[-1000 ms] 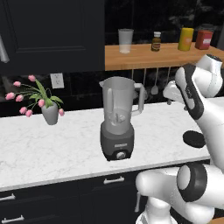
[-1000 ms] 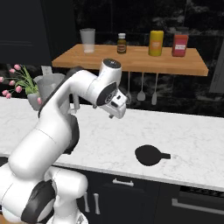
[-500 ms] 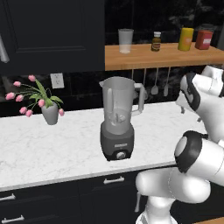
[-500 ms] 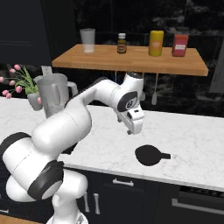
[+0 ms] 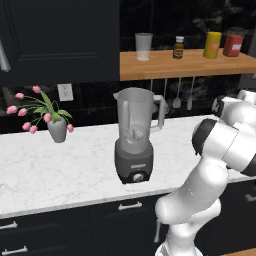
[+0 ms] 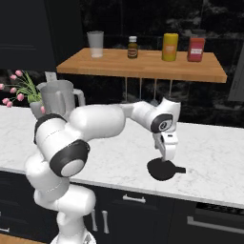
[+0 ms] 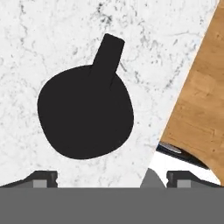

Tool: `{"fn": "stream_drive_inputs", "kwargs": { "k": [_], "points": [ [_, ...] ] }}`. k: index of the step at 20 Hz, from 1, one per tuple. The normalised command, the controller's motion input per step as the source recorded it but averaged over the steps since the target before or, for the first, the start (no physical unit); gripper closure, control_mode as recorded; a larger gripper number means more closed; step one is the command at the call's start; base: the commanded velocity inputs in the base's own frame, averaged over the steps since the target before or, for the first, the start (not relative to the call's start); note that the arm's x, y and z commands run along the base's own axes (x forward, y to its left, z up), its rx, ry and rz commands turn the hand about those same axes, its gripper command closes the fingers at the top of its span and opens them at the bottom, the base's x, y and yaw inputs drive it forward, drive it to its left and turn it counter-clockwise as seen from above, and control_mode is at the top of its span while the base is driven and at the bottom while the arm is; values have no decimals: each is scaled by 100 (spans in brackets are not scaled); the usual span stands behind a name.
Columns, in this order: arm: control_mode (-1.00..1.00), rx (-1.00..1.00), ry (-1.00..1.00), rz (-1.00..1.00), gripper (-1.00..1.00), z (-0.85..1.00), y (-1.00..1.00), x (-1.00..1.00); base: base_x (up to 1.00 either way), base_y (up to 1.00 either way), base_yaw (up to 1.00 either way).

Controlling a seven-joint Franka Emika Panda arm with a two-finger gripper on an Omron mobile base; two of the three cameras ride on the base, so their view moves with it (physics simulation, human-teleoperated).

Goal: Close the lid blender by securely placing the lid on top.

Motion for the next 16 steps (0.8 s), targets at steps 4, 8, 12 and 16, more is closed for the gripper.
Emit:
{"fn": "stream_drive_inputs", "kwargs": {
  "k": [4, 8, 12, 16],
  "points": [
    [-100, 1, 10, -15, -100, -54, -76, 28, 0, 0, 0],
    [-100, 0, 12, -17, -100, -49, -67, 31, 0, 0, 0],
    [-100, 6, 3, -5, -100, -33, -33, 23, 0, 0, 0],
    [-100, 6, 0, 0, -100, -19, -15, 0, 0, 0, 0]
  ]
}}
